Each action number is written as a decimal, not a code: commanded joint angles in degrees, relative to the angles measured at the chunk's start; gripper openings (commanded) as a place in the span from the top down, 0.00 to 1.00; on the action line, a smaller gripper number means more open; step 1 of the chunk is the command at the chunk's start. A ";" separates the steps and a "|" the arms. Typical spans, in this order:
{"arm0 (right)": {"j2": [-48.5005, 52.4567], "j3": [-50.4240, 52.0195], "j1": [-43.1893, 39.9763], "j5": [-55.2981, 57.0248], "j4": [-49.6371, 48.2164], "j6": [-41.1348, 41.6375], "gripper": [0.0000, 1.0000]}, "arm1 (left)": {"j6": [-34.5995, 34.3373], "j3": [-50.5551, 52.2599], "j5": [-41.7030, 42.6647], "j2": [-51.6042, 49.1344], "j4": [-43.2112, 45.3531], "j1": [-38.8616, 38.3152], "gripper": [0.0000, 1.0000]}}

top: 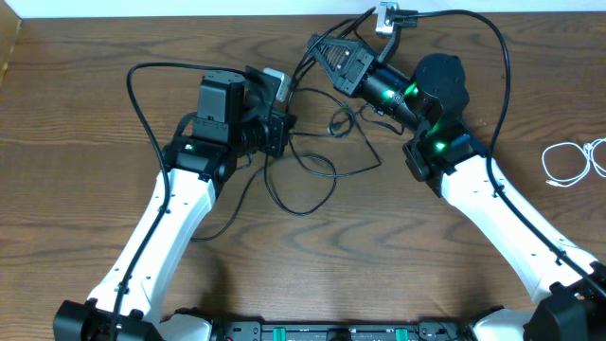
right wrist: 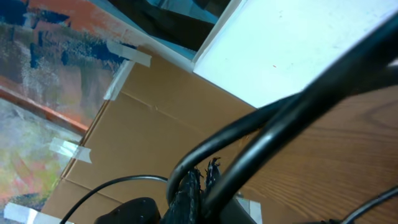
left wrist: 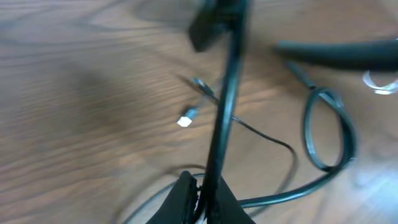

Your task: Untangle cables

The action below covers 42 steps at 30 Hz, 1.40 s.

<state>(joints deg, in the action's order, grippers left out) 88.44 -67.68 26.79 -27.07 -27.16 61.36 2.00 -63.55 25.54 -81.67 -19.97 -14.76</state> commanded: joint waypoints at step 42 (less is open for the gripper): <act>-2.29 -0.11 -10.36 -5.84 19.47 -11.76 0.85 | -16.28 -0.55 -58.58 17.31 -0.68 6.82 0.92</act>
<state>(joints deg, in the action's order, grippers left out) 87.68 -67.68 17.04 -34.94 -9.65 54.15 -13.54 -63.55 -35.00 -68.25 -22.04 -8.25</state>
